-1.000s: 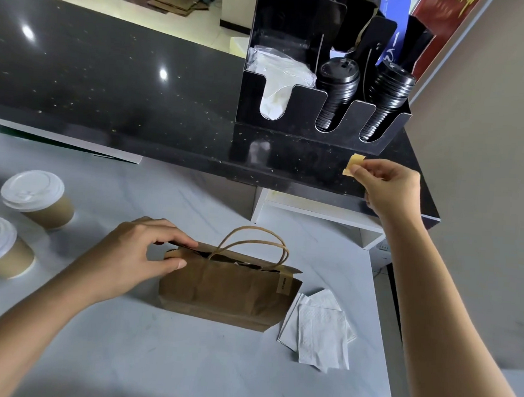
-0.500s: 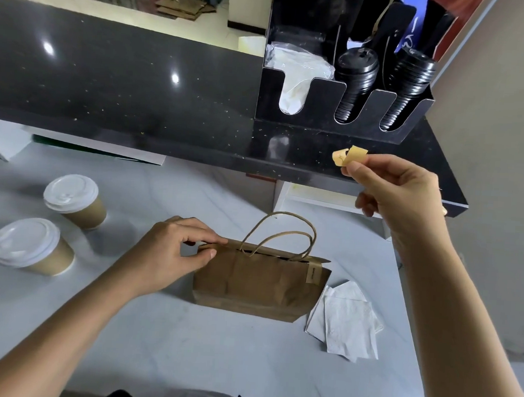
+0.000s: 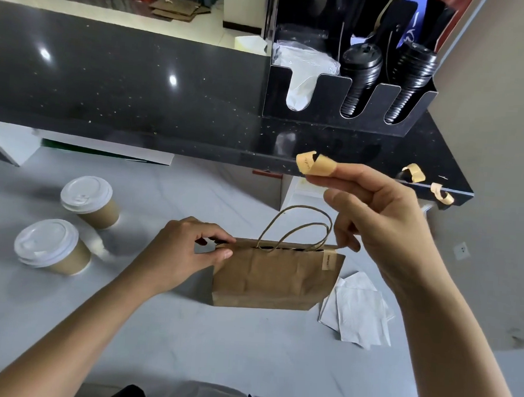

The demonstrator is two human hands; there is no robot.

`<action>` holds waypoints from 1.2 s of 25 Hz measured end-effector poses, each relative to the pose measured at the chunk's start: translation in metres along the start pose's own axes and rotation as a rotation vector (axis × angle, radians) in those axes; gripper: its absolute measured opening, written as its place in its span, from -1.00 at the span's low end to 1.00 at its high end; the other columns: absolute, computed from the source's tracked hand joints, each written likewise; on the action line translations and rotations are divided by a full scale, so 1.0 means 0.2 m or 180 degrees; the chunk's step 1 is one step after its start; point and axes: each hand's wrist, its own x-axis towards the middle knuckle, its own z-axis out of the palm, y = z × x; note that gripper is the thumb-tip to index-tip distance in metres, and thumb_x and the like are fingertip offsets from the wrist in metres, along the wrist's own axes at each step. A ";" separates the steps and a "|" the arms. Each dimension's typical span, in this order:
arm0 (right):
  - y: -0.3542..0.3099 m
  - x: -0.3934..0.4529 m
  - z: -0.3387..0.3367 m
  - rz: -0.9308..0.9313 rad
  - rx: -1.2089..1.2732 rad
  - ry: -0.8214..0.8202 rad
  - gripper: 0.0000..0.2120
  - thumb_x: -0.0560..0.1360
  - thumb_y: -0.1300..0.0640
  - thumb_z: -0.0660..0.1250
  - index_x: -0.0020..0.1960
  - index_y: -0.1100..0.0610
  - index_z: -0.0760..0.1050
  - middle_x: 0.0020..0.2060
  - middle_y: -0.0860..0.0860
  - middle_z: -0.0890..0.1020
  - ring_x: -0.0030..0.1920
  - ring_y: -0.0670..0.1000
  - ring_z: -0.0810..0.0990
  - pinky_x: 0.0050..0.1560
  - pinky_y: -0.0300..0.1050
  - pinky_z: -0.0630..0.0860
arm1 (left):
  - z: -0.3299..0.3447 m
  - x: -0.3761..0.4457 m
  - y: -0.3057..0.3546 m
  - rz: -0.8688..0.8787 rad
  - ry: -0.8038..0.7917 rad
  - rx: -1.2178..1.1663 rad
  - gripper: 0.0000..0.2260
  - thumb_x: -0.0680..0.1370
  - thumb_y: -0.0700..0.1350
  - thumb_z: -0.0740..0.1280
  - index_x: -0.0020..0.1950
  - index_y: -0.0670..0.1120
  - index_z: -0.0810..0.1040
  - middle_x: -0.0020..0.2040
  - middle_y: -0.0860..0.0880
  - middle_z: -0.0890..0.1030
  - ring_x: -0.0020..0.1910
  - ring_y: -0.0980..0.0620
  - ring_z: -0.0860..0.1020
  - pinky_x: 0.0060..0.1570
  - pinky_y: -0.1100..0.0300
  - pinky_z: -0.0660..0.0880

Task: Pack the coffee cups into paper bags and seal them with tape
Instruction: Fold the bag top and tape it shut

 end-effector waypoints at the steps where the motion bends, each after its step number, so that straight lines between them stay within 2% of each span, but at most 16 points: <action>1: -0.01 -0.03 0.04 0.0049 0.0123 -0.0017 -0.74 0.62 0.29 0.25 0.14 0.05 0.67 0.04 -0.12 0.75 -0.49 0.09 0.44 -0.49 -0.13 0.36 | 0.00 -0.01 0.00 0.0011 -0.0007 -0.0011 -0.78 0.48 0.06 0.53 0.04 0.35 0.67 -0.05 0.28 0.64 0.04 0.21 0.59 0.16 0.08 0.54; 3: -0.03 -0.10 0.13 0.0251 0.0426 -0.0002 -0.69 0.67 0.19 0.16 0.07 0.12 0.70 0.00 -0.06 0.76 -0.53 0.08 0.43 -0.49 -0.14 0.29 | 0.00 -0.01 -0.01 0.0094 0.0012 0.0016 -0.79 0.48 0.05 0.53 0.05 0.33 0.68 -0.05 0.30 0.65 0.05 0.21 0.59 0.14 0.09 0.54; 5: -0.01 -0.17 0.24 0.0454 0.0593 0.0108 -0.62 0.69 0.06 0.17 -0.05 0.13 0.73 -0.10 -0.02 0.77 -0.56 0.07 0.40 -0.52 -0.20 0.26 | 0.00 -0.02 0.00 0.0186 0.0049 0.0056 -0.83 0.49 0.04 0.52 0.01 0.31 0.70 -0.05 0.31 0.66 0.06 0.20 0.58 0.11 0.18 0.53; 7: 0.03 -0.23 0.35 0.0495 0.0583 0.0237 -0.68 0.65 0.07 0.28 -0.14 0.12 0.73 -0.32 -0.05 0.73 -0.58 0.04 0.40 -0.53 -0.25 0.29 | 0.00 -0.04 0.01 0.0308 0.0103 0.0112 -0.80 0.49 -0.01 0.53 -0.09 0.33 0.67 -0.08 0.41 0.62 0.05 0.23 0.56 0.02 0.37 0.46; 9: 0.10 -0.29 0.45 0.0491 0.0456 0.0276 -0.81 0.59 0.18 0.37 -0.13 0.09 0.73 -0.48 -0.07 0.63 -0.57 0.01 0.43 -0.51 -0.27 0.34 | 0.01 -0.04 0.01 0.0346 0.0156 0.0104 -0.73 0.48 -0.05 0.55 -0.14 0.35 0.59 -0.12 0.33 0.63 0.00 0.24 0.57 -0.05 0.41 0.43; 11: 0.17 -0.33 0.53 0.0549 0.0354 0.0335 -0.82 0.55 0.24 0.40 -0.09 0.03 0.73 -0.40 -0.06 0.67 -0.54 0.03 0.48 -0.50 -0.30 0.38 | 0.01 -0.04 -0.01 0.0306 0.0195 -0.0050 -0.77 0.46 -0.07 0.55 -0.11 0.27 0.61 -0.09 0.19 0.65 0.01 0.17 0.61 0.00 0.26 0.51; 13: 0.24 -0.36 0.57 0.0660 0.0246 0.0458 -0.81 0.53 0.25 0.41 -0.05 -0.02 0.72 -0.25 -0.10 0.71 -0.50 0.09 0.53 -0.49 -0.30 0.42 | 0.02 -0.04 -0.02 0.0312 0.0172 -0.0180 -0.83 0.46 -0.08 0.53 -0.07 0.15 0.60 -0.06 0.16 0.67 0.05 0.12 0.62 0.06 0.14 0.55; 16: 0.31 -0.36 0.63 0.0663 0.0019 0.0680 -0.82 0.53 0.17 0.42 -0.08 -0.12 0.67 -0.18 -0.17 0.71 -0.46 0.10 0.57 -0.45 -0.20 0.44 | 0.03 -0.05 -0.02 0.0387 0.0256 -0.0216 -0.81 0.44 -0.04 0.53 -0.09 0.11 0.53 -0.07 0.20 0.65 0.06 0.14 0.62 0.08 0.23 0.53; 18: 0.34 -0.34 0.66 0.0618 -0.0059 0.0846 -0.81 0.51 0.13 0.42 -0.14 -0.17 0.63 -0.18 -0.18 0.72 -0.42 0.10 0.58 -0.39 -0.10 0.50 | 0.04 -0.06 -0.03 0.0477 0.0297 -0.0218 -0.78 0.45 -0.04 0.55 -0.10 0.12 0.51 -0.07 0.19 0.66 0.05 0.12 0.63 0.07 0.24 0.53; 21: 0.37 -0.33 0.71 0.0734 0.0133 0.1132 -0.79 0.51 0.16 0.47 -0.17 -0.15 0.60 -0.21 -0.15 0.72 -0.41 0.12 0.58 -0.39 -0.03 0.53 | 0.06 -0.06 -0.04 0.0624 0.0422 -0.0169 -0.75 0.45 -0.06 0.56 -0.09 0.10 0.50 -0.03 0.18 0.69 0.04 0.09 0.64 0.06 0.14 0.57; 26: 0.39 -0.30 0.74 0.0924 0.0531 0.1504 -0.81 0.51 0.18 0.51 -0.19 0.01 0.54 -0.29 -0.03 0.71 -0.44 0.18 0.57 -0.51 -0.17 0.43 | 0.08 -0.09 -0.03 0.0828 0.0708 -0.0002 -0.74 0.43 -0.04 0.57 -0.09 0.04 0.49 -0.10 0.19 0.62 -0.05 0.08 0.63 -0.02 0.16 0.57; 30: 0.41 -0.29 0.76 0.0990 0.0511 0.1554 -0.81 0.51 0.16 0.51 -0.19 0.01 0.54 -0.29 -0.02 0.71 -0.38 0.19 0.62 -0.50 -0.22 0.44 | 0.08 -0.09 -0.03 0.1072 0.0776 0.0074 -0.75 0.46 -0.03 0.51 -0.14 0.07 0.42 -0.05 0.11 0.67 0.01 0.13 0.64 -0.02 0.10 0.57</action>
